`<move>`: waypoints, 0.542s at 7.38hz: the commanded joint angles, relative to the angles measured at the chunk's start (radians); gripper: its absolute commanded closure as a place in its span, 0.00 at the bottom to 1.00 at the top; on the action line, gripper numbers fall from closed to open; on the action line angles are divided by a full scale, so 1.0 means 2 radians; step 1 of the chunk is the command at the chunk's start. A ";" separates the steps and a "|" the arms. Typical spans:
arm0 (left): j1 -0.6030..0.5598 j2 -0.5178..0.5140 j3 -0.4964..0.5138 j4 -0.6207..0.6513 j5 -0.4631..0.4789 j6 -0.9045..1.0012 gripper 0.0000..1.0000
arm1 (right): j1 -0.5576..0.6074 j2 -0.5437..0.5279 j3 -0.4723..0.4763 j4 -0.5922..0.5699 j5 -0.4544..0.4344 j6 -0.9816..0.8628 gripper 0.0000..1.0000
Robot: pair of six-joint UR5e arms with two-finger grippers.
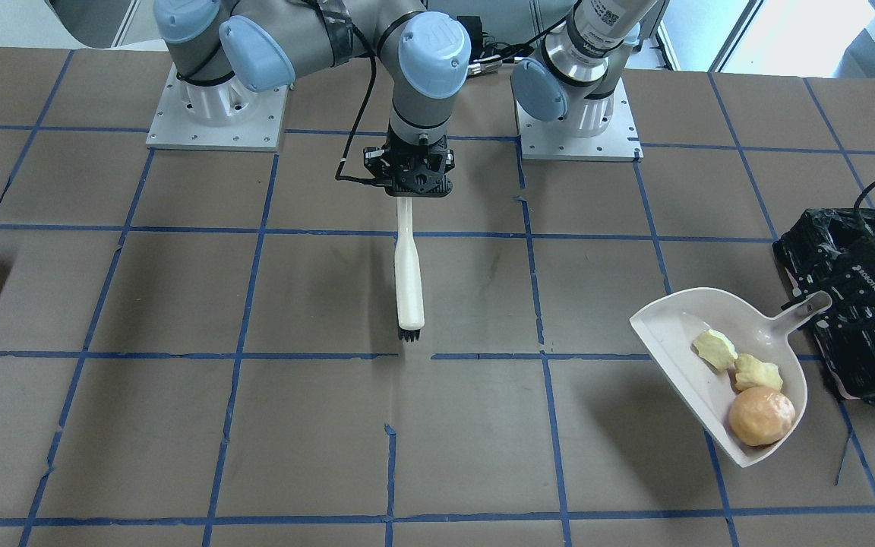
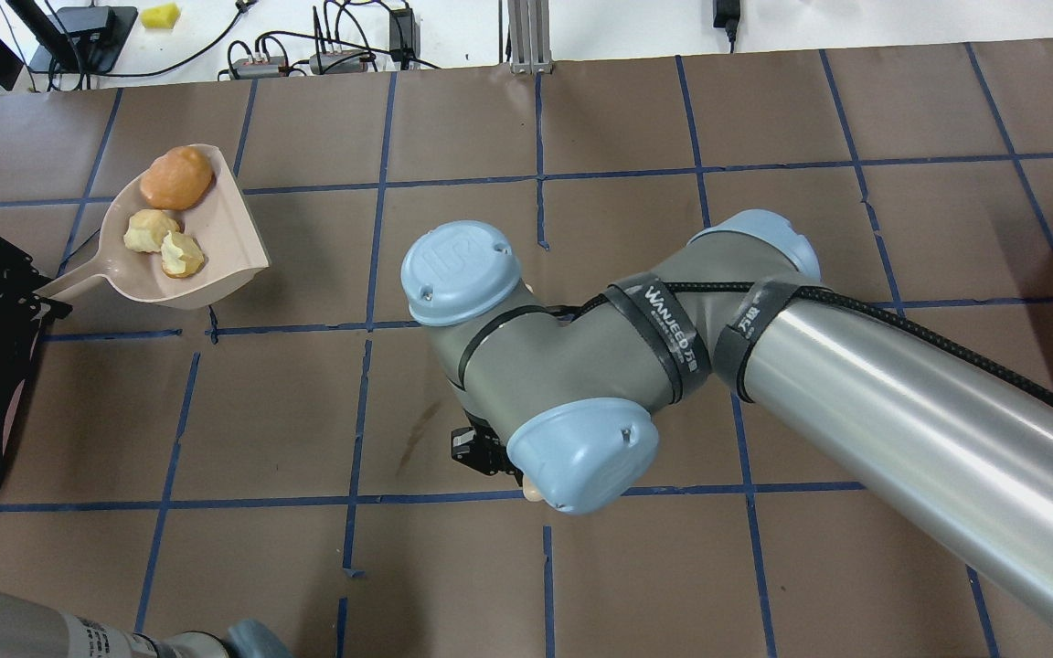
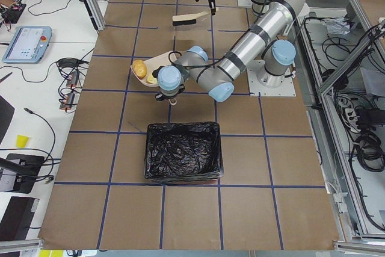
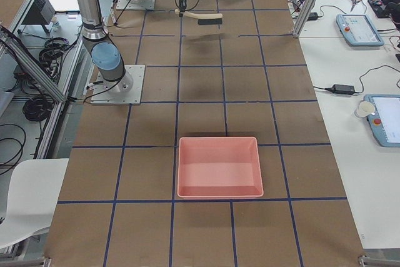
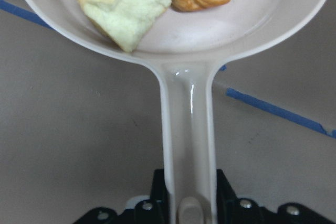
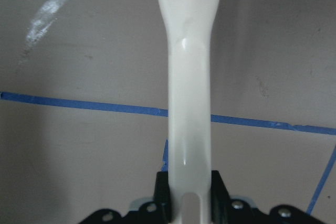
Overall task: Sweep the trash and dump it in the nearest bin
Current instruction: 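Lift the dustpan with rolls toward the black bin with the left gripper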
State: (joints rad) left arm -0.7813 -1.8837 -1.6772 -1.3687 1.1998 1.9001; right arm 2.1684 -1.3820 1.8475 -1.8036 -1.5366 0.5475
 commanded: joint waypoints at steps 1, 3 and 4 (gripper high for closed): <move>0.046 0.044 0.017 -0.054 -0.016 0.004 0.99 | 0.002 0.001 0.035 -0.041 0.019 0.021 0.97; 0.098 0.062 0.022 -0.053 0.033 0.009 0.99 | 0.001 0.005 0.071 -0.102 0.047 0.017 0.97; 0.143 0.061 0.025 -0.057 0.036 0.010 0.99 | 0.001 0.004 0.085 -0.126 0.043 0.016 0.97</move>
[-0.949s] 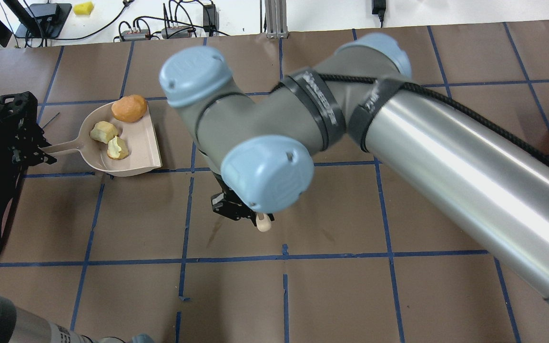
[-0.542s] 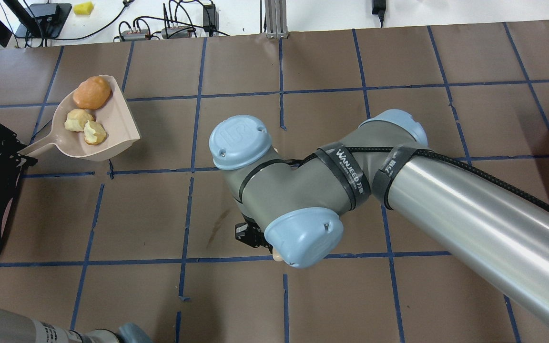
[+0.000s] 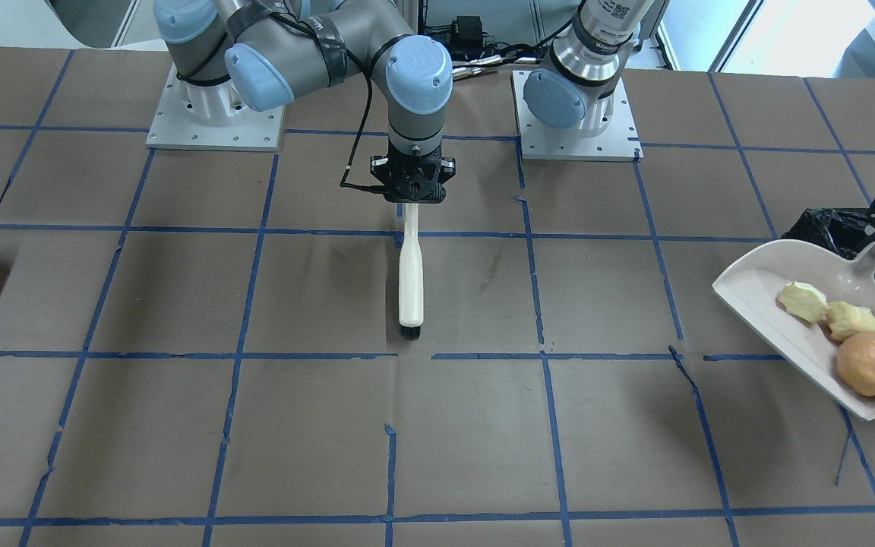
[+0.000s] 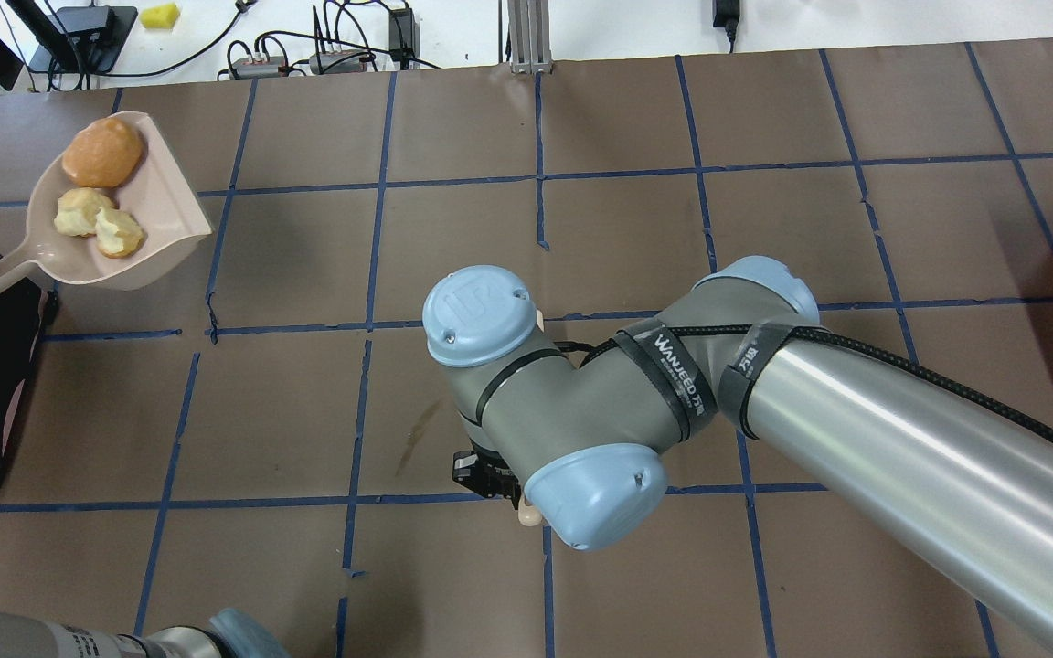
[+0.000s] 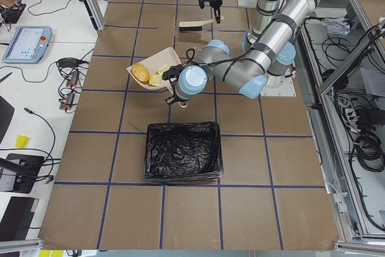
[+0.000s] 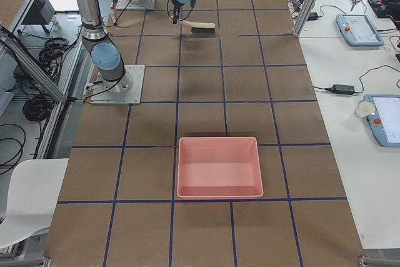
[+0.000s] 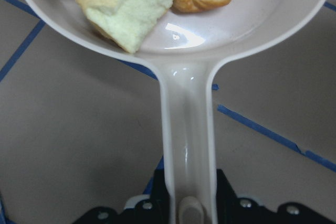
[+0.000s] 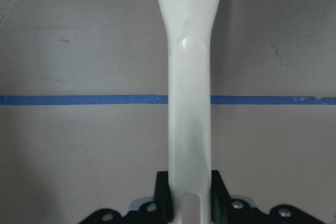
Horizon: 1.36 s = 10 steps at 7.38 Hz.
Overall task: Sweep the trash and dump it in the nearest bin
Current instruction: 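Tip the dustpan over the black bin to dump the rolls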
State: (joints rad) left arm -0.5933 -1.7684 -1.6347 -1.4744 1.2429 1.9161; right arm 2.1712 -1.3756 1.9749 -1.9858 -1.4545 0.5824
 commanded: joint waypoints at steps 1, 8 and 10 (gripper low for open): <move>0.085 0.002 0.007 -0.003 0.016 0.019 0.99 | 0.000 -0.001 0.026 -0.039 -0.002 -0.002 0.96; 0.178 -0.027 0.066 0.079 0.183 0.034 0.99 | -0.028 -0.015 -0.031 -0.023 -0.017 -0.027 0.05; 0.168 -0.030 0.064 0.107 0.226 0.016 0.99 | -0.078 -0.029 -0.124 0.075 -0.024 -0.064 0.05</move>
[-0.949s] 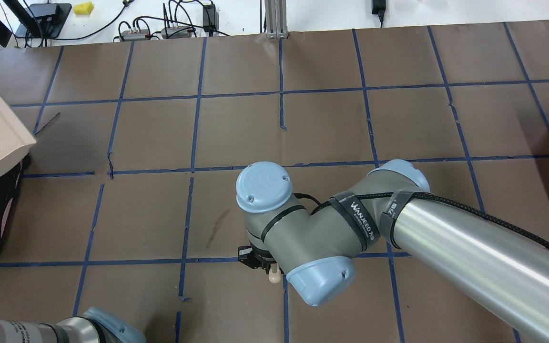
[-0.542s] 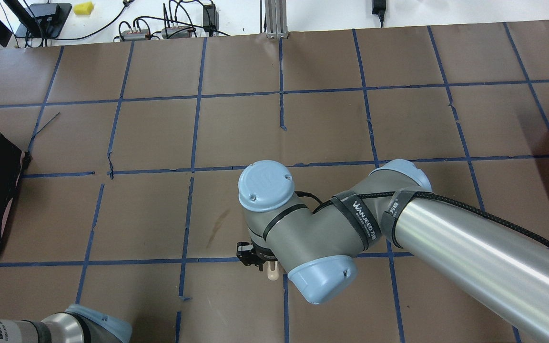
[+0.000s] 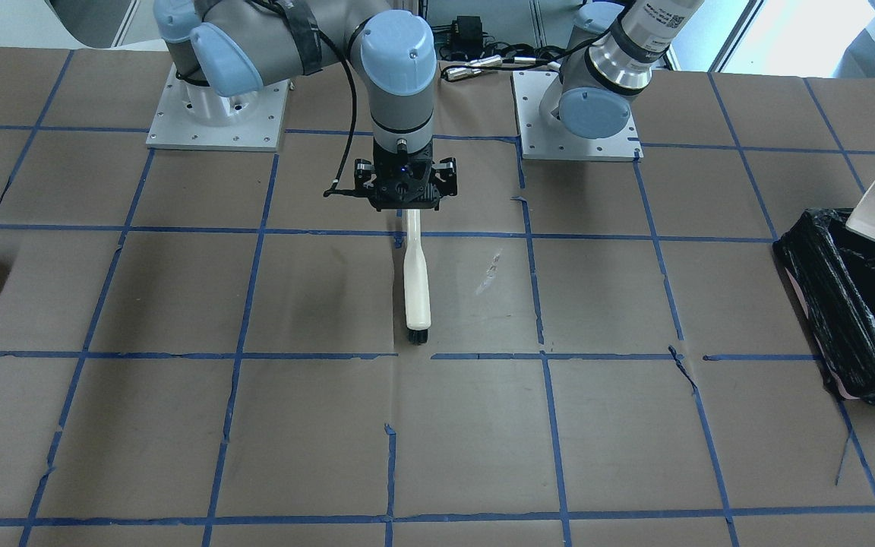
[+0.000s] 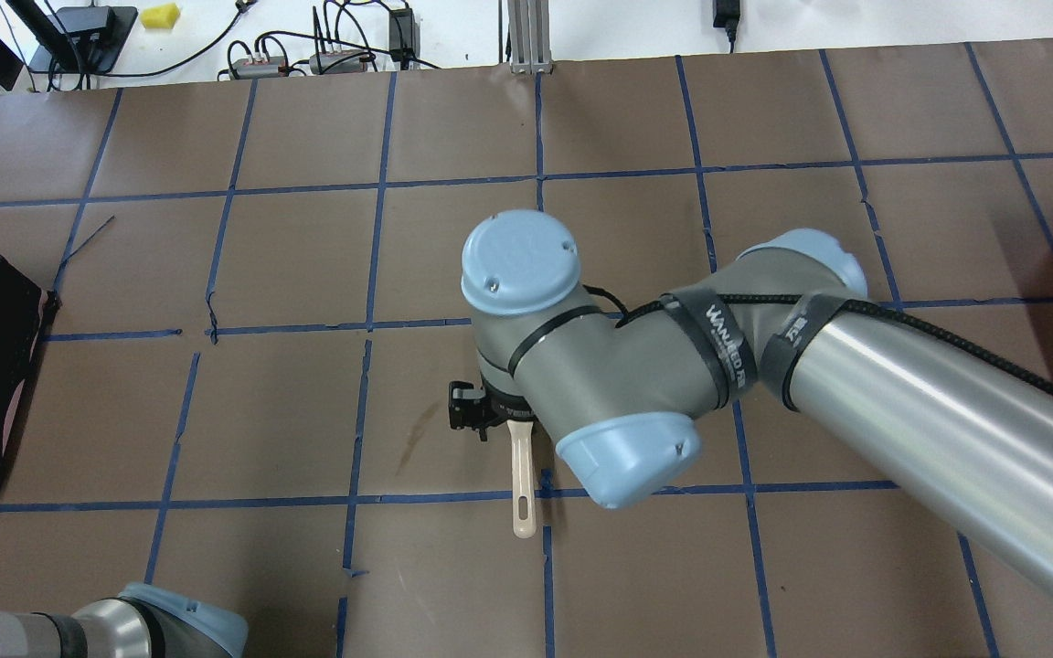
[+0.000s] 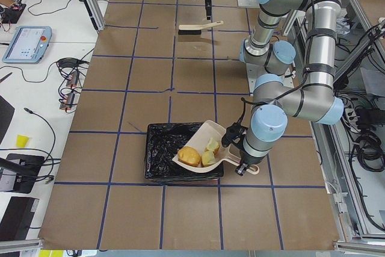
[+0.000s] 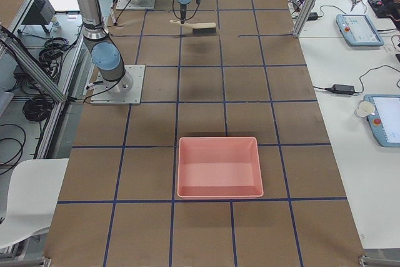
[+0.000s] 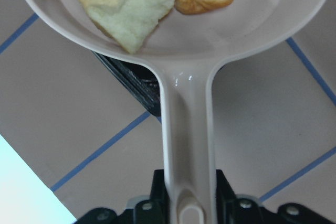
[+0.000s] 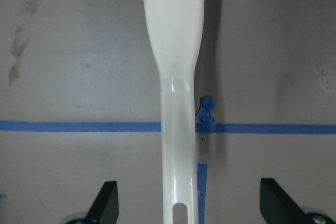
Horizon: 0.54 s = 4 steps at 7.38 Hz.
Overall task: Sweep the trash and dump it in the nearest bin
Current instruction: 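Tip the dustpan over the black bin to dump the rolls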
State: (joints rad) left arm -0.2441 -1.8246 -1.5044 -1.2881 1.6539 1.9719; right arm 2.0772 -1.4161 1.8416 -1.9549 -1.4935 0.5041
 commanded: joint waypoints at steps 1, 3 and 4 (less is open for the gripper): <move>-0.019 -0.001 -0.001 0.016 0.022 -0.019 0.99 | -0.062 -0.009 -0.098 0.113 -0.008 -0.089 0.04; -0.048 -0.003 -0.003 0.027 0.097 -0.020 0.98 | -0.126 -0.023 -0.129 0.139 -0.010 -0.209 0.00; -0.054 -0.006 -0.011 0.056 0.106 -0.020 0.98 | -0.143 -0.037 -0.128 0.145 -0.014 -0.227 0.00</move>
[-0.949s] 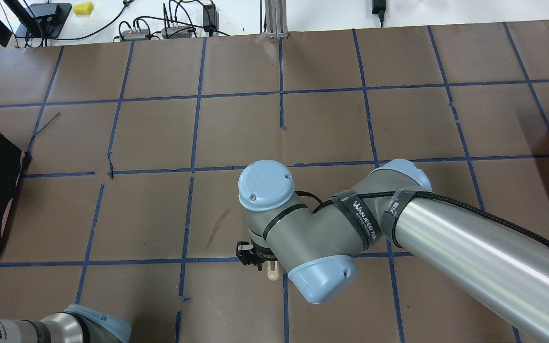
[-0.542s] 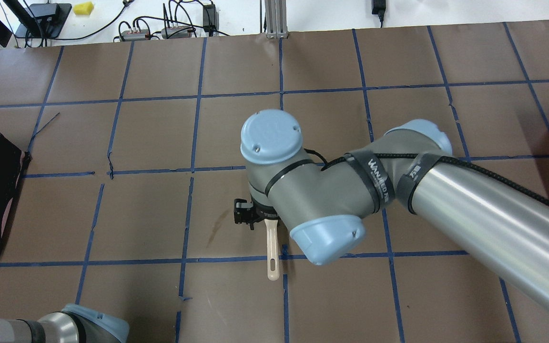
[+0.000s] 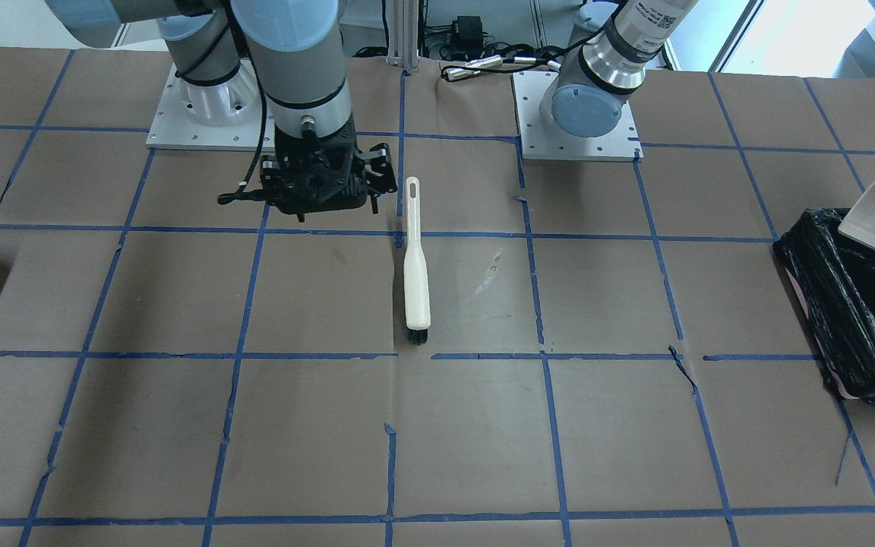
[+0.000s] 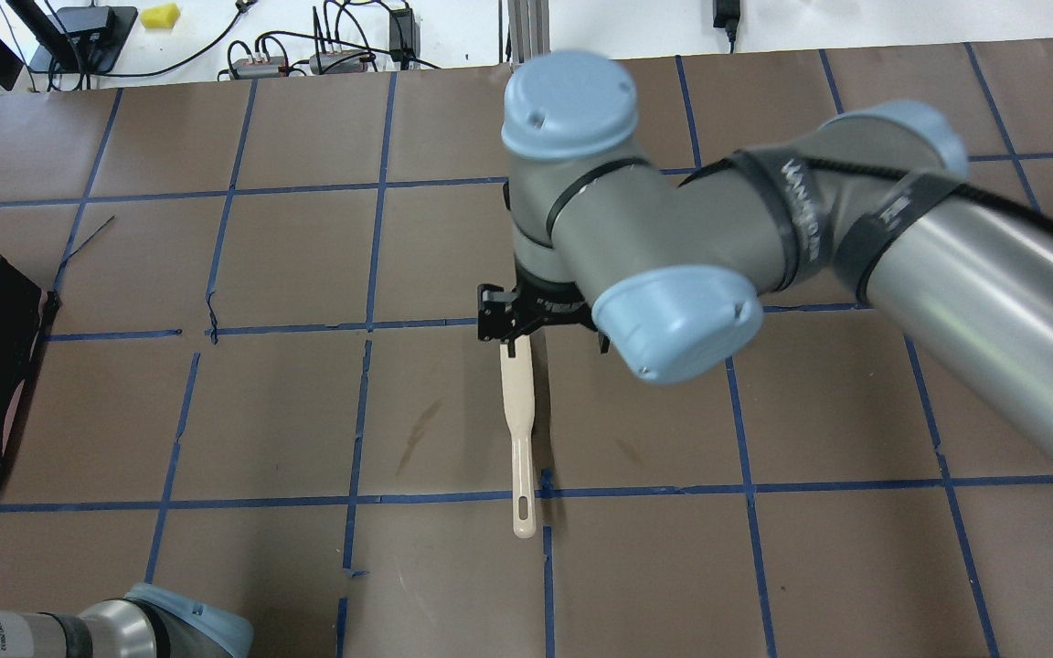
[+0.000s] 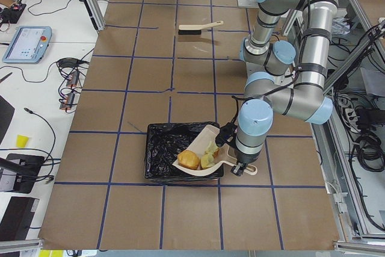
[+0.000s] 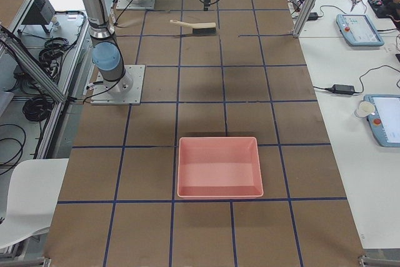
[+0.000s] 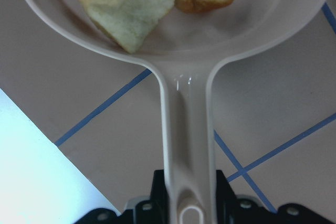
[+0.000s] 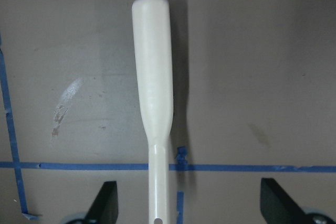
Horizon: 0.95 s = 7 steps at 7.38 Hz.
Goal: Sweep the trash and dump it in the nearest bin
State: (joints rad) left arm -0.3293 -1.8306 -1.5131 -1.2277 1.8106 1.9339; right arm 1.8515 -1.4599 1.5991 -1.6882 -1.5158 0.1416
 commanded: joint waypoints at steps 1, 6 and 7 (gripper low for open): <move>-0.027 0.004 -0.007 0.029 0.030 -0.001 0.99 | -0.039 -0.032 -0.007 0.019 -0.020 -0.050 0.00; -0.091 0.003 -0.010 0.070 0.121 -0.017 0.99 | -0.056 -0.055 -0.010 0.023 -0.044 -0.050 0.00; -0.092 0.005 -0.009 0.073 0.122 -0.017 0.98 | -0.061 -0.058 -0.010 0.023 -0.051 -0.050 0.00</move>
State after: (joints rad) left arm -0.5084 -1.8231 -1.5316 -1.0994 2.0506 1.8955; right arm 1.7396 -1.5645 1.5788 -1.6439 -1.6017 0.0420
